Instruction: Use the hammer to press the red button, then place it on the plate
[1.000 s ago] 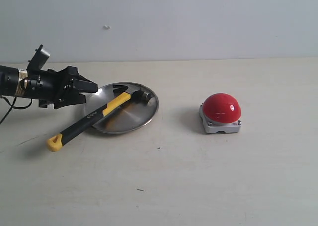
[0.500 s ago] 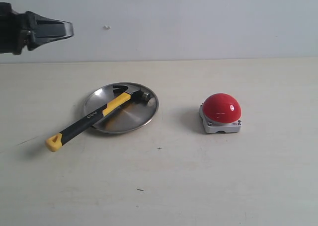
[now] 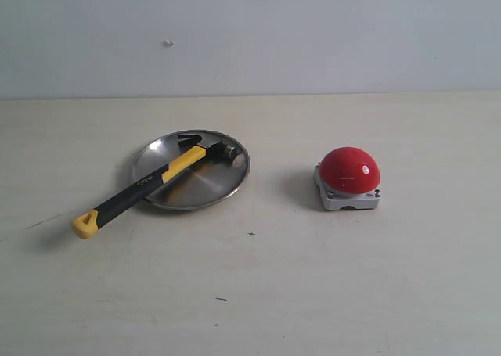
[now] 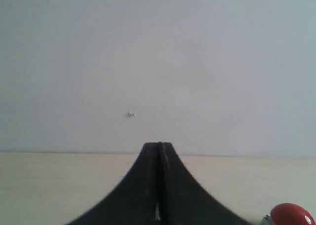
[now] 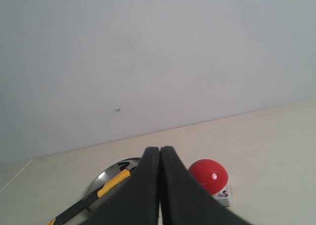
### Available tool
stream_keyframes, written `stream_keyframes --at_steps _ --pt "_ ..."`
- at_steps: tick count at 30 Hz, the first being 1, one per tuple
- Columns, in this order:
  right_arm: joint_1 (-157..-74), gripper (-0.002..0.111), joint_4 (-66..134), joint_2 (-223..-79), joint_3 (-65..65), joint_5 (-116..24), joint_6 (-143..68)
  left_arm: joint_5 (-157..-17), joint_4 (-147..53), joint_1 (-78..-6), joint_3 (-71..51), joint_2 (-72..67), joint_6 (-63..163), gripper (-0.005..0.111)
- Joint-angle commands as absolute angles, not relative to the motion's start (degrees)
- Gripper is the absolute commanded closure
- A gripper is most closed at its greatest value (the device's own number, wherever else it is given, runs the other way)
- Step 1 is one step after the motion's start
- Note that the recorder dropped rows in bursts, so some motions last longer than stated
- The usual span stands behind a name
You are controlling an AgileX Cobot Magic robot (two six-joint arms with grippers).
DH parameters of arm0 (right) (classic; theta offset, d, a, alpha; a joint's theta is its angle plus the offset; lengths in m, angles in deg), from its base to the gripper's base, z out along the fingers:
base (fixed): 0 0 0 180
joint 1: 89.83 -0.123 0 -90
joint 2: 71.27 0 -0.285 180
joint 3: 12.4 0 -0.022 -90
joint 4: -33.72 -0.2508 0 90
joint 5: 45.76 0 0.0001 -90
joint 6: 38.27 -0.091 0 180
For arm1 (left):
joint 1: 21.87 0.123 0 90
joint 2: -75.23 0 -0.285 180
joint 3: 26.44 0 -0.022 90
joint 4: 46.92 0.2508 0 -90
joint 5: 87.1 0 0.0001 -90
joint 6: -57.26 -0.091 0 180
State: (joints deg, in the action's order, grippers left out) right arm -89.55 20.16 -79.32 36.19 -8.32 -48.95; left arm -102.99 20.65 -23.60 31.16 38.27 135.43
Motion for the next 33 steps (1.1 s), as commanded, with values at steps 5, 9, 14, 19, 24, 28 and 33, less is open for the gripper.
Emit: stream_keyframes --at_steps 5,9,14,19,24,28,33 --pt "-89.5 0.108 20.4 -79.1 36.5 -8.5 -48.9 -99.7 20.6 -23.9 38.6 55.1 134.9 0.107" --pt "-89.5 0.108 20.4 -79.1 36.5 -8.5 -48.9 -100.6 1.6 -23.9 43.3 58.6 119.8 0.107" --pt "-89.5 0.108 20.3 -79.1 36.5 -8.5 -48.8 -101.6 -18.5 -23.9 49.1 60.2 100.0 0.107" --pt "-89.5 0.108 20.3 -79.1 36.5 -8.5 -48.8 -99.9 -29.3 -23.9 50.8 60.3 90.2 0.107" --pt "-89.5 0.108 20.3 -79.1 36.5 -8.5 -48.8 -95.6 -35.6 -23.9 50.8 60.3 81.6 0.107" --pt "-89.5 0.108 20.3 -79.1 36.5 -8.5 -48.8 -93.8 -35.2 -23.9 50.8 64.9 80.5 0.107" --pt "-89.5 0.108 20.3 -79.1 36.5 -8.5 -48.8 -90.6 -35.2 -25.0 50.8 67.4 79.5 0.107"
